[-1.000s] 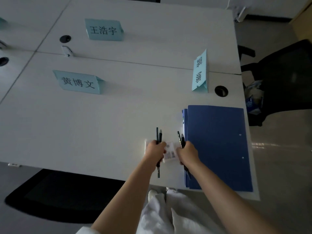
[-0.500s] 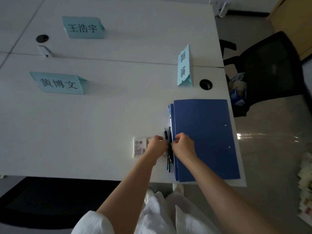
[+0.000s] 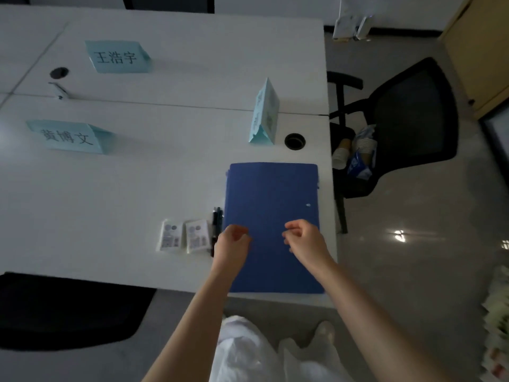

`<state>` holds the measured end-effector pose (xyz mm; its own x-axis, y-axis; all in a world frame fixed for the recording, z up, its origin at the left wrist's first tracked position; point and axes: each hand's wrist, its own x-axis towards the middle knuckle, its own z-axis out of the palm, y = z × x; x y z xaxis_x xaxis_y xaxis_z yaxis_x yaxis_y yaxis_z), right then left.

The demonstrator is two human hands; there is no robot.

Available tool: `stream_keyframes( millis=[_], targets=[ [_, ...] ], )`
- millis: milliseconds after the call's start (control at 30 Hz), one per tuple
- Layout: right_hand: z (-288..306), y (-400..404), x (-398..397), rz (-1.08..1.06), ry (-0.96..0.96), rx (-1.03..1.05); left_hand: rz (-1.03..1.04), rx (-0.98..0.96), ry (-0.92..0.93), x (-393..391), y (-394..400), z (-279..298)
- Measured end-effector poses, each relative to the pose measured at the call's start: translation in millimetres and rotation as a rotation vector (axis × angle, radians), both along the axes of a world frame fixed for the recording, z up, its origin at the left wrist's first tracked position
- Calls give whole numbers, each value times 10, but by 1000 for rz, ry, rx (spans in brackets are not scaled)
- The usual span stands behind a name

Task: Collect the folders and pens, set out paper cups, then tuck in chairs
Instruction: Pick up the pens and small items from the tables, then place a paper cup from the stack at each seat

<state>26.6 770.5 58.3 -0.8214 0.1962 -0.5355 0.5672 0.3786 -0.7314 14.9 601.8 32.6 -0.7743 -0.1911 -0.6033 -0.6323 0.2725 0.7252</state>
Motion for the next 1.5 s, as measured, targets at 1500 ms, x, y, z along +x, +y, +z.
stream_keyframes(
  millis=[1500],
  targets=[
    [-751, 4306, -3994, 705, -137, 136, 75, -6, -144, -2735, 4192, -686]
  ],
)
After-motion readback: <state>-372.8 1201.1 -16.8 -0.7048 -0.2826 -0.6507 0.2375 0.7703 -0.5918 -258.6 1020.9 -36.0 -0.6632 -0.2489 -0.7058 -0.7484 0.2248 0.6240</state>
